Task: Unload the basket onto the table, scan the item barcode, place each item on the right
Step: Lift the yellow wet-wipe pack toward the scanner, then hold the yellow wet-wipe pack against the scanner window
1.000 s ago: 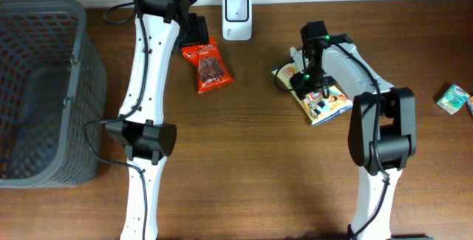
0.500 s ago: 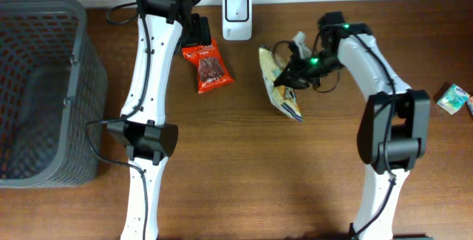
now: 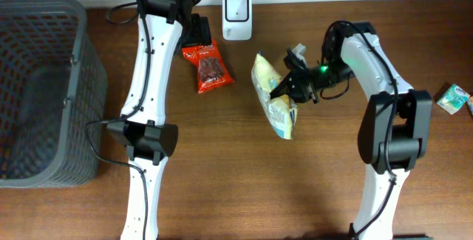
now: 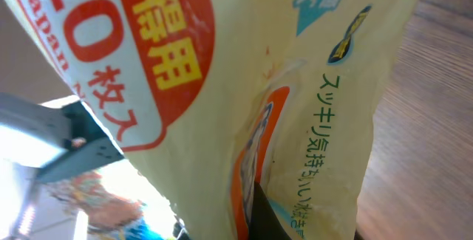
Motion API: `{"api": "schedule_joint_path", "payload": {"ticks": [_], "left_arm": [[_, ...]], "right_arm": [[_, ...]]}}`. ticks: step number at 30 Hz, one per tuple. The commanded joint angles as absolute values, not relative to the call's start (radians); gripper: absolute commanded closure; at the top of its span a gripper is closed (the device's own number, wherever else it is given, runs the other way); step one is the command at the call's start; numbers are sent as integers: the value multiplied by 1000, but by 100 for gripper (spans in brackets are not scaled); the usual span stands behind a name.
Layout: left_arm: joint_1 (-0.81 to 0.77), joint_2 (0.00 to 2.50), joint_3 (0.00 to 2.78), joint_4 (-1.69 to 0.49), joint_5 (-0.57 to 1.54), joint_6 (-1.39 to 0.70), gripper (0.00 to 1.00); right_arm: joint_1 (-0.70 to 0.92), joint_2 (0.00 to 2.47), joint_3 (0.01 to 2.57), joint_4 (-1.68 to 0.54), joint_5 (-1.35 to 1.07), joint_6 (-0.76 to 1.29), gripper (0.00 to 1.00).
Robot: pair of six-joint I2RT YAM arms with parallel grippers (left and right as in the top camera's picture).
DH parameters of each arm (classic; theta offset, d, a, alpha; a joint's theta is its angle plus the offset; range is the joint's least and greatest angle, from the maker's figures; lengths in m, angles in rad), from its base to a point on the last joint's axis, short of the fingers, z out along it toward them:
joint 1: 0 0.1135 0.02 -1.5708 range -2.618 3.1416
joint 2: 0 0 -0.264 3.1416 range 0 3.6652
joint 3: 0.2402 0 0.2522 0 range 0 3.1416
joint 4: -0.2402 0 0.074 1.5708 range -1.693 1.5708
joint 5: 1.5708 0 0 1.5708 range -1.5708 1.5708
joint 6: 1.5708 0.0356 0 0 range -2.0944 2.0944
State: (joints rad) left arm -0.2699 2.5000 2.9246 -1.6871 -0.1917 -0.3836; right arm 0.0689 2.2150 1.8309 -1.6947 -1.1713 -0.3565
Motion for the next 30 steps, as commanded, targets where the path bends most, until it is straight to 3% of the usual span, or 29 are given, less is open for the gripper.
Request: {"api": "schedule_joint_path", "payload": {"ticks": [1, 11, 21, 25, 30], "left_arm": [[-275, 2485, 2931, -1688, -199, -389, 1], [-275, 2485, 2931, -1688, -199, -389, 1], [-275, 2485, 2931, -1688, -199, -389, 1], [-275, 2485, 2931, -1688, -199, -389, 1], [-275, 2485, 2931, -1688, -199, -389, 1]], "right_arm": [[102, 2220, 1844, -1699, -1092, -377, 96], [288, 2220, 1844, -1699, -868, -385, 96], [258, 2220, 1845, -1597, -858, -364, 96], [182, 2220, 1845, -1213, -628, 34, 96], [184, 2220, 1845, -617, -472, 51, 96]]}}
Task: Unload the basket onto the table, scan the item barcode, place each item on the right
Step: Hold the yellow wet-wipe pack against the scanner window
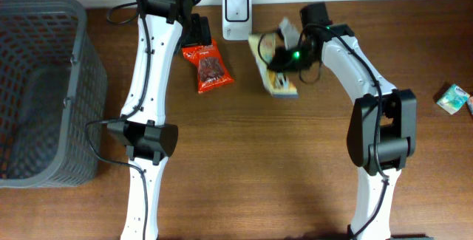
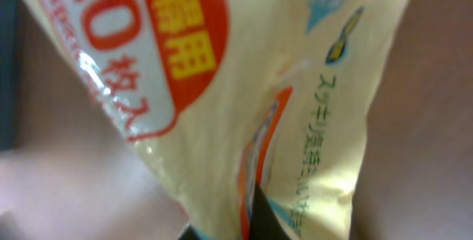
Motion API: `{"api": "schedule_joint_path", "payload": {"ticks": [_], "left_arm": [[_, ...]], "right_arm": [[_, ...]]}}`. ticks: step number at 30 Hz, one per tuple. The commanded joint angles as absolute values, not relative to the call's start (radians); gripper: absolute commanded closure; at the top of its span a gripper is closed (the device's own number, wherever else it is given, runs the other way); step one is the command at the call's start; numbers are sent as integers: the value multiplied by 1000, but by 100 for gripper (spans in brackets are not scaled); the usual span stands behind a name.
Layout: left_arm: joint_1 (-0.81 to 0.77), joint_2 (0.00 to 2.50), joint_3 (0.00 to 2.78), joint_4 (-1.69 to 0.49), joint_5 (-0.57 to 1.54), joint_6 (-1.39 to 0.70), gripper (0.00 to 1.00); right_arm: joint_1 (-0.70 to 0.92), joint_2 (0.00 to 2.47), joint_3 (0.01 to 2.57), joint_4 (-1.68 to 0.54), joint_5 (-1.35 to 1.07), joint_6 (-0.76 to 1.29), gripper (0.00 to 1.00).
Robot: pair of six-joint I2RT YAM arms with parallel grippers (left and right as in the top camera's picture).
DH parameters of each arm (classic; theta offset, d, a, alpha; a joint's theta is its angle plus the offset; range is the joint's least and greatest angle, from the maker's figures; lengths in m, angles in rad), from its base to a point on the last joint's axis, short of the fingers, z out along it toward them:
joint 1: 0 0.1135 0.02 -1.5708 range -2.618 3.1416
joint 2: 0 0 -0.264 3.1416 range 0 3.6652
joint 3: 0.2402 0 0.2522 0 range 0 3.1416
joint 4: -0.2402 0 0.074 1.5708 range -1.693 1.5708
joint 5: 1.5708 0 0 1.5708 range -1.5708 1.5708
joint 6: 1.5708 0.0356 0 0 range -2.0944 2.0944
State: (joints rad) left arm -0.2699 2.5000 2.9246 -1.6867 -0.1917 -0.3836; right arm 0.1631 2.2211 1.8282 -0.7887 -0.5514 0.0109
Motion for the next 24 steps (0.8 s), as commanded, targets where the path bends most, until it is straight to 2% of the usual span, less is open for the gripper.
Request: {"api": "schedule_joint_path", "payload": {"ticks": [1, 6, 11, 20, 22, 24], "left_arm": [[-275, 2485, 2931, -1688, -199, -389, 1], [-275, 2485, 2931, -1688, -199, -389, 1], [-275, 2485, 2931, -1688, -199, -389, 1], [-275, 2485, 2931, -1688, -199, -389, 1], [-275, 2485, 2931, -1688, -199, -389, 1], [-275, 2485, 2931, -1688, -199, -389, 1]], "right_arm": [[200, 2220, 1845, -491, -421, 50, 96], [293, 2231, 1845, -228, -23, 49, 96], [340, 2269, 1845, -87, -10, -3, 96], [353, 2299, 1844, -49, -10, -13, 96], [355, 2305, 1844, -64, -10, -109, 96], [366, 2315, 1844, -121, -10, -320, 96]]}}
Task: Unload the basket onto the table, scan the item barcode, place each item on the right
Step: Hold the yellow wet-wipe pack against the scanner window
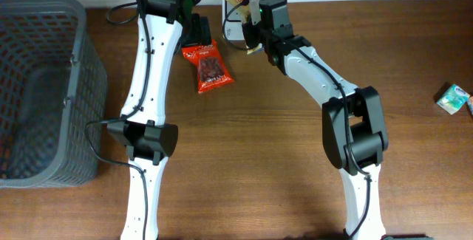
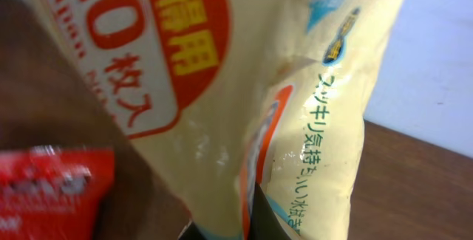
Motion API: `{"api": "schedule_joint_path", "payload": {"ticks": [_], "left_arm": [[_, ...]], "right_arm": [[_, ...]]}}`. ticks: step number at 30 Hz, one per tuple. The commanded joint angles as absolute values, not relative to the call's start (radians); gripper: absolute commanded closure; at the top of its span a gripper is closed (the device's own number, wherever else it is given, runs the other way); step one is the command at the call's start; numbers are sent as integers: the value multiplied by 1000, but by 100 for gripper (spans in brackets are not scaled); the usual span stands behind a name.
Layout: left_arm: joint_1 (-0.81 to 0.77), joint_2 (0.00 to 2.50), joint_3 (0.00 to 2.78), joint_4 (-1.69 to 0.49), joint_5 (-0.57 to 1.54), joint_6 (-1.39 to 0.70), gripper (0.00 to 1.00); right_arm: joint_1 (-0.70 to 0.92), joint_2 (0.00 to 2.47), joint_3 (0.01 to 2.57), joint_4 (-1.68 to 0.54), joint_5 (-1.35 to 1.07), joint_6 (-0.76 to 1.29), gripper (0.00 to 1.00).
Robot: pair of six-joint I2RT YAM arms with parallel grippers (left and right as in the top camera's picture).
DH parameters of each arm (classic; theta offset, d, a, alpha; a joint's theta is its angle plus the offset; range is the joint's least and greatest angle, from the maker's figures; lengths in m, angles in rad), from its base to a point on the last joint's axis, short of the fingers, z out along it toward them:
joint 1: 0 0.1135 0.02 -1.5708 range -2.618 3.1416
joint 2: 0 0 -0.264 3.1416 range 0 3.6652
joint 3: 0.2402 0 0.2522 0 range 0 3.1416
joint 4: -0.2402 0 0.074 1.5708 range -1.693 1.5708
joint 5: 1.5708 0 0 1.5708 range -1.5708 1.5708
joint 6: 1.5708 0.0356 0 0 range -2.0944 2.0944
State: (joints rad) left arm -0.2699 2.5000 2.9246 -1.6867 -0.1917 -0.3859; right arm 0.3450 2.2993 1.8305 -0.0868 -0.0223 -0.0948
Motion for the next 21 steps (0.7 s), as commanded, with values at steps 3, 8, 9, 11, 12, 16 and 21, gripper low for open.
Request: {"api": "schedule_joint_path", "payload": {"ticks": [3, 8, 9, 11, 12, 16, 21], "left_arm": [[-275, 2485, 2931, -1688, -199, -389, 1], [-275, 2485, 2931, -1688, -199, -389, 1], [-275, 2485, 2931, -1688, -199, -389, 1], [-275, 2485, 2931, -1688, -199, -389, 1], [-275, 2485, 2931, -1688, -199, -389, 1], [-275, 2485, 2931, -1688, -199, -389, 1], [-275, 2485, 2931, -1688, -199, -389, 1]], "right_arm": [[368, 2320, 1844, -128, 84, -393, 96], [367, 2320, 1844, -102, 196, -705, 96], [367, 2320, 1844, -78, 243, -718, 96], [366, 2320, 1844, -8, 300, -718, 96], [367, 2320, 1844, 43, 300, -718, 96], [372, 2320, 1844, 160, 246, -717, 96], [372, 2369, 1844, 170, 215, -714, 96]]}}
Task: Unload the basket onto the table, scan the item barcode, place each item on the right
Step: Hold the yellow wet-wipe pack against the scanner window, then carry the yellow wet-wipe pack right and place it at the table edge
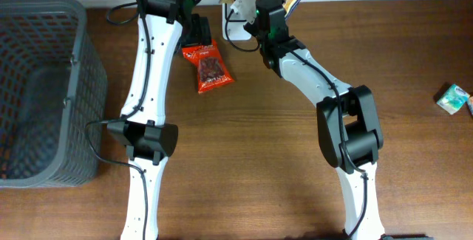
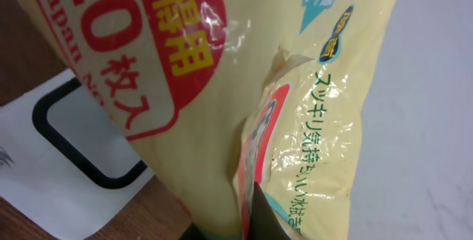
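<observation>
My right gripper (image 1: 260,9) is shut on a yellow bag printed with Japanese text and a red circle. It holds the bag at the table's back edge, over the white barcode scanner (image 1: 232,20). In the right wrist view the yellow bag (image 2: 222,85) fills most of the frame, pinched at the bottom by the right gripper (image 2: 247,221). The scanner's (image 2: 44,159) black-framed window shows just below and left of the bag. No barcode shows. My left gripper (image 1: 198,30) rests at the top end of a red snack packet (image 1: 209,69); how its jaws stand is hidden.
A dark mesh basket (image 1: 81,18) stands at the left edge of the table. A small green and white packet (image 1: 452,98) lies at the far right. A white wall runs behind the scanner. The left arm stretches up the table beside the red packet.
The bag has shifted a little to the right above the scanner. The right wrist view showed the red packet and table under the bag; now it shows the scanner's window.
My right gripper held the yellow bag over the middle of the table, right of the red packet. Then it held it further back, close to the scanner. Then the bag was above the scanner's top, and now it hangs over the scanner's face. The left arm stayed still.
</observation>
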Motion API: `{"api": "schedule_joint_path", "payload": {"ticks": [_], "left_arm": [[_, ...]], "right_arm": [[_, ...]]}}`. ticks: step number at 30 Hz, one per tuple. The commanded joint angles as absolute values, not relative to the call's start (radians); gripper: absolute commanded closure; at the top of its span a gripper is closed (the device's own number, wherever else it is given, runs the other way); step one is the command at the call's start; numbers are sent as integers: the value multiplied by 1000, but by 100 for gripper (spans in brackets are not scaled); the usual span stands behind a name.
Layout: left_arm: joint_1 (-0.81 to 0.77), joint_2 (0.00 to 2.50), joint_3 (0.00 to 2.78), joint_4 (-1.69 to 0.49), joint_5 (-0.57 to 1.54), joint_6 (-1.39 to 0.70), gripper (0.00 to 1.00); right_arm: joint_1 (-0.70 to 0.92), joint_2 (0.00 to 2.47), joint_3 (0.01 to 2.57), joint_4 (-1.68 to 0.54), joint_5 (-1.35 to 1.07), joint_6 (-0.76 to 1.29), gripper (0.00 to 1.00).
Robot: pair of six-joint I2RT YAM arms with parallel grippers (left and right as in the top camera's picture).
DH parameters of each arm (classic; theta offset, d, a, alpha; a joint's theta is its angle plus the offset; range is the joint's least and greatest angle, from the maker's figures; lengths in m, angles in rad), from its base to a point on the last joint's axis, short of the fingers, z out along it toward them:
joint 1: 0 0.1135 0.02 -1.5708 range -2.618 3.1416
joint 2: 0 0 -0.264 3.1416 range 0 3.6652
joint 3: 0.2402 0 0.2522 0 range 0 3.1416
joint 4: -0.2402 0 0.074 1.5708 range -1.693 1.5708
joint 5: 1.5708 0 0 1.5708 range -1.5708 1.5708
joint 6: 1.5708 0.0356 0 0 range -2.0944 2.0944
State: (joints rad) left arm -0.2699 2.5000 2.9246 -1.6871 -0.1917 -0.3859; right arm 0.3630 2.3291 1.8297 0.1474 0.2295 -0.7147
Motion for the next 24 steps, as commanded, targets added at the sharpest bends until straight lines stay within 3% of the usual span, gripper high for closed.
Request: {"api": "schedule_joint_path", "payload": {"ticks": [1, 8, 13, 17, 21, 24], "left_arm": [[-275, 2485, 2931, -1688, -199, -389, 1], [-275, 2485, 2931, -1688, -199, -389, 1], [-275, 2485, 2931, -1688, -199, -389, 1], [-275, 2485, 2931, -1688, -199, -389, 1], [-275, 2485, 2931, -1688, -199, -389, 1], [-275, 2485, 2931, -1688, -199, -389, 1]], "right_arm": [[372, 2379, 1844, 192, 225, -714, 96], [371, 2387, 1844, 257, 247, -625, 96], [361, 2387, 1844, 109, 237, -605, 96], [354, 2355, 1845, 316, 569, -545, 96], [354, 2300, 1845, 331, 473, -543, 96], [352, 2310, 1845, 114, 168, -541, 96]]}}
